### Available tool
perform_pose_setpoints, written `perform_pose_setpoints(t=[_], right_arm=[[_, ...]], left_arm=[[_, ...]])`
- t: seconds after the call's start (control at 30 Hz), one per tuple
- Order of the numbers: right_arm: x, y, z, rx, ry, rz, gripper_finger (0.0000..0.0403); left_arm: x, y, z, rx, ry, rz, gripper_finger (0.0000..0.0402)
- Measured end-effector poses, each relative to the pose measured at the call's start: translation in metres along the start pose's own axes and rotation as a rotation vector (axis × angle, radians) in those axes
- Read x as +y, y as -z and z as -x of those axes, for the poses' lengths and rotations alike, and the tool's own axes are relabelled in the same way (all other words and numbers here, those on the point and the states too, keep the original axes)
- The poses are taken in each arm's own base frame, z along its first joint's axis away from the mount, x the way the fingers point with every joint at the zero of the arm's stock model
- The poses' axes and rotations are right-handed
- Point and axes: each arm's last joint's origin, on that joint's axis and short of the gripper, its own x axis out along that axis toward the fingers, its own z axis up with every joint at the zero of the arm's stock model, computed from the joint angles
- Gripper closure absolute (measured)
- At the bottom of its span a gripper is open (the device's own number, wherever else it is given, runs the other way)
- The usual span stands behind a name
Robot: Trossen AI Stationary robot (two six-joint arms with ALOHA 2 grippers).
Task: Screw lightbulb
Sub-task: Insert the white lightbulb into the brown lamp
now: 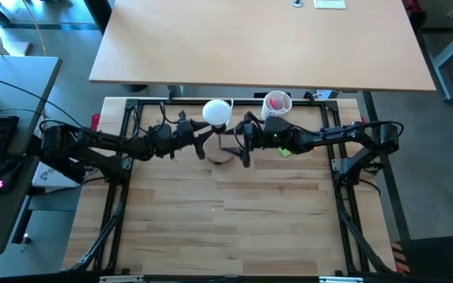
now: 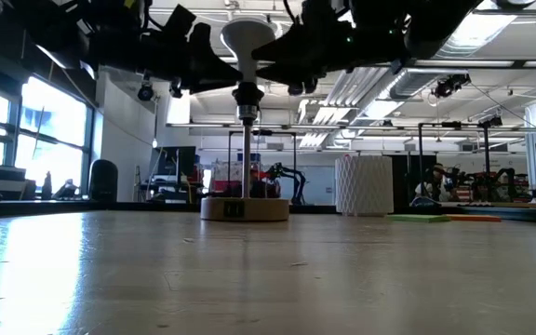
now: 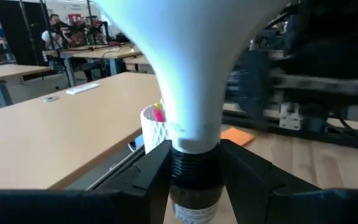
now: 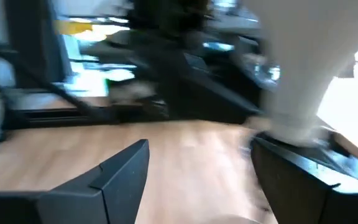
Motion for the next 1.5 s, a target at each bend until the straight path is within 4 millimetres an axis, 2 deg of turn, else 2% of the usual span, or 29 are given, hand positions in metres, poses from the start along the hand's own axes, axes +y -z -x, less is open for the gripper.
perform_pose_setpoints(t=[0.1,0.23,0.4,0.57,0.93,1.13,1.3,1.5], right_arm=[[-0.008,0.001,0.001,0.012,0.082,-0.003,0.0123],[-0.019,0.001,0.003,0.006,0.109,-0.006,0.0123],[-0.034,-0.004,0.007,-0.05,0.043,-0.002,0.0123],[-0.041,-0.01,0.009,-0.118,0.003,0.016,0.0123],[-0.052,-0.01,0.013,-0.119,0.001,0.012,0.0123],[-0.055,0.0,0.005,-0.112,-0.042,-0.011,0.0131],[-0.062,0.001,0.007,-0.082,-0.028,-0.016,0.0184],[-0.072,0.002,0.01,-0.071,0.004,-0.054,0.0301]], left_arm=[[-0.001,-0.001,0.0,-0.014,-0.003,-0.003,0.0273],[-0.001,-0.004,0.001,-0.038,-0.011,-0.012,0.0273],[0.002,-0.005,-0.001,-0.052,0.019,-0.011,0.0273],[0.007,-0.006,-0.002,-0.059,0.027,0.0,0.0273],[0.009,-0.008,-0.002,-0.085,0.047,0.014,0.0273],[0.009,-0.008,-0.002,-0.08,0.049,0.019,0.0273],[0.008,-0.002,-0.003,-0.023,0.053,0.006,0.0285],[0.008,0.002,-0.003,0.014,0.049,-0.011,0.0334]])
